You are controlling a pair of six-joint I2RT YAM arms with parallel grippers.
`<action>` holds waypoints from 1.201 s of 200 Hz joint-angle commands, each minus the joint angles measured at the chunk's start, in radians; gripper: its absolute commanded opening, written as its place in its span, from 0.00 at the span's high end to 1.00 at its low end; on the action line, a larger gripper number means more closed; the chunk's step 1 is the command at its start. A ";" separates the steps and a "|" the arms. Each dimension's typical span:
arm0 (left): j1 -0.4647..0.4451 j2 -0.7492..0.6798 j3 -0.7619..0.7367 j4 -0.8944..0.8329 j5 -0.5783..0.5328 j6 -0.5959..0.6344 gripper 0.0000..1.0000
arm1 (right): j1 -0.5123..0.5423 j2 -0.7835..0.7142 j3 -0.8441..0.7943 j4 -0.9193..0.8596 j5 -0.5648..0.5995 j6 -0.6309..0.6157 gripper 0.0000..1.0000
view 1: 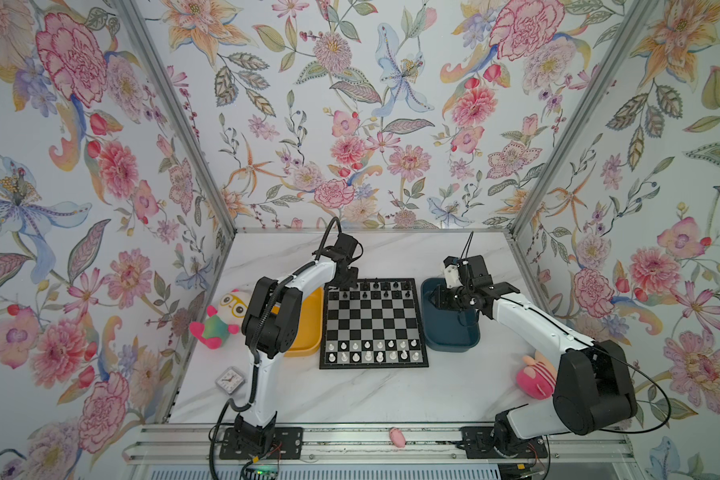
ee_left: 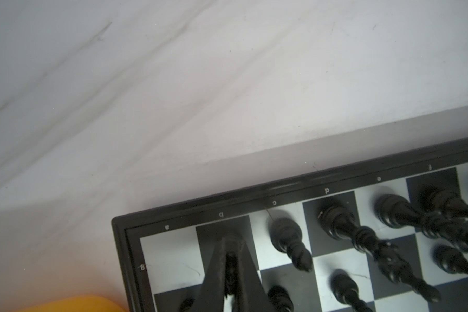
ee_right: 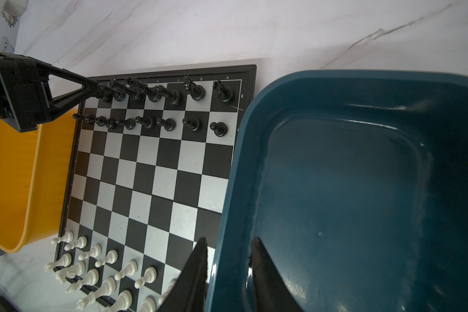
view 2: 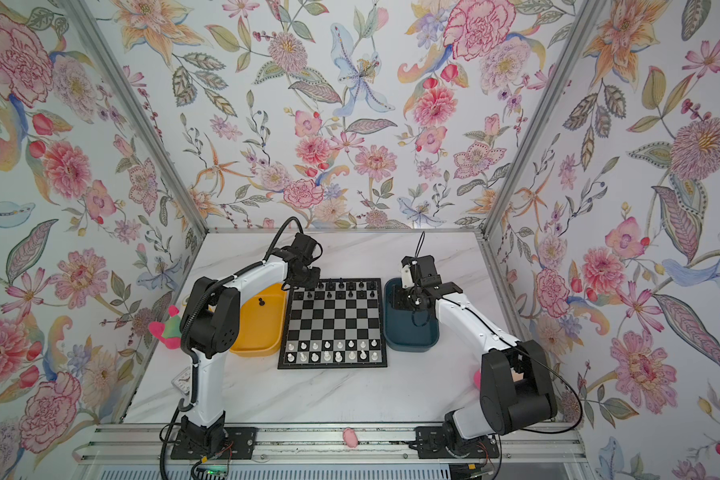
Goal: Set up the chess pieces on the board
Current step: 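Lower the black piece onto the corner square of the black back row, then open the left gripper and swing it back over the yellow tray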
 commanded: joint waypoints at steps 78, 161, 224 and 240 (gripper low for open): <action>-0.011 0.012 0.031 -0.031 -0.003 0.015 0.74 | -0.008 0.008 -0.008 0.007 -0.009 0.006 0.70; -0.011 -0.034 0.090 -0.062 -0.030 0.032 0.73 | -0.008 -0.004 -0.007 0.007 -0.007 0.010 0.70; -0.010 -0.177 0.060 -0.056 -0.087 0.038 0.73 | 0.000 -0.020 -0.001 0.007 -0.014 0.013 0.71; -0.009 -0.237 0.025 -0.051 -0.119 0.041 0.73 | 0.004 -0.025 -0.002 0.008 -0.013 0.013 0.71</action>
